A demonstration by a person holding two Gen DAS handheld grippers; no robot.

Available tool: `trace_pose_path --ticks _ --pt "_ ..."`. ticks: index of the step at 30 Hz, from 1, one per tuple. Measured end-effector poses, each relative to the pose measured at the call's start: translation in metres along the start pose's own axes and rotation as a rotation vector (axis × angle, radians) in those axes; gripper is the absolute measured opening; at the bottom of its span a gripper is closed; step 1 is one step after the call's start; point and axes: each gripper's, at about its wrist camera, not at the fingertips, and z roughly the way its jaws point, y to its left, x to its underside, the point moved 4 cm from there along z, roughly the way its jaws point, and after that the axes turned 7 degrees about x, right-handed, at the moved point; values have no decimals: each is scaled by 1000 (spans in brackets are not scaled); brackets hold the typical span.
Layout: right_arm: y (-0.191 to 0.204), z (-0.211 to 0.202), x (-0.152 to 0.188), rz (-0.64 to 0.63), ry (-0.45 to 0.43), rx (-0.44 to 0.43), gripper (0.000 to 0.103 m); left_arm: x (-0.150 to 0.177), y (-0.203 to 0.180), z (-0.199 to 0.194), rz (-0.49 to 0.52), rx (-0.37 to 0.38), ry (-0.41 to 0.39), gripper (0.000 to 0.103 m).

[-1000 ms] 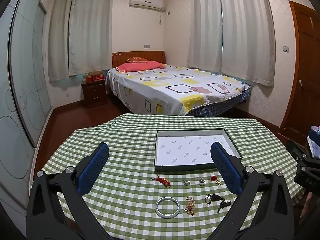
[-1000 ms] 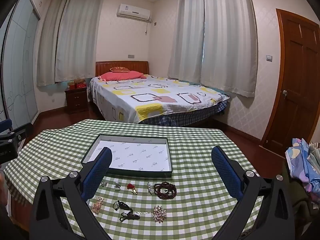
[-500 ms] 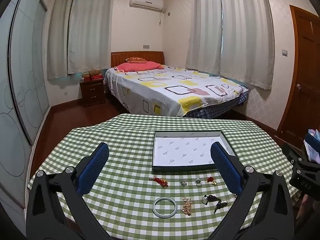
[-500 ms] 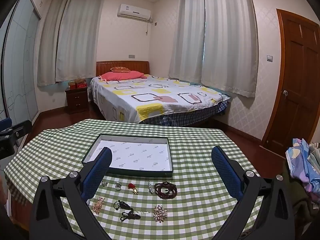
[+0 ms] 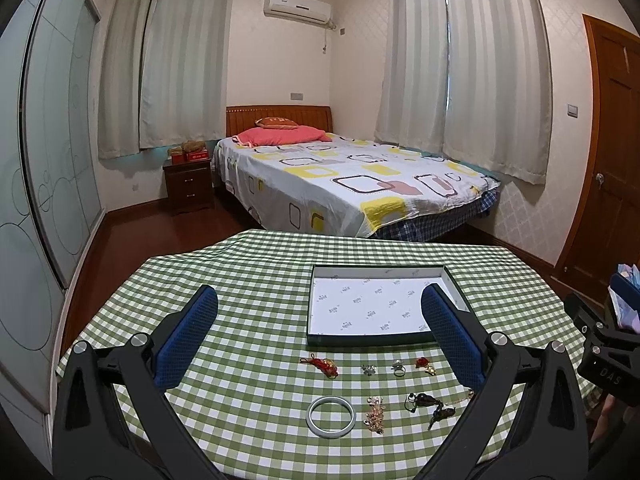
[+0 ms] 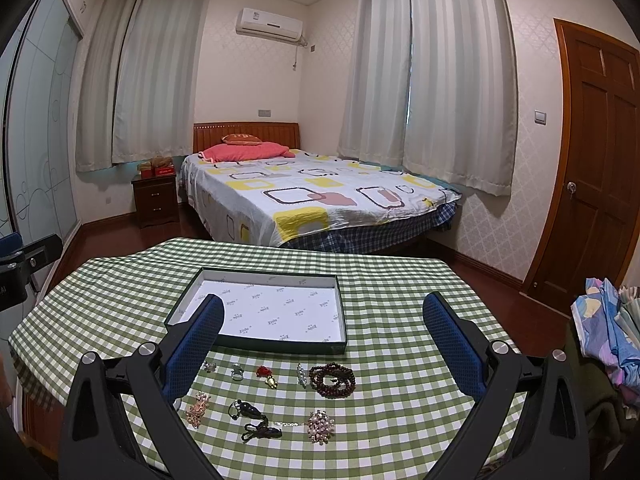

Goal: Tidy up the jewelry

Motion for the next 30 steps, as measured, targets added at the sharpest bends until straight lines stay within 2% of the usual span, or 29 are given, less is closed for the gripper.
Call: trace_pose_path --ticks 10,30 --pt "0 0 0 0 -3 0 97 1 4 0 -31 12 10 99" --pt "0 -1 -1 -1 -4 1 97 3 4 0 -20 0 10 99"
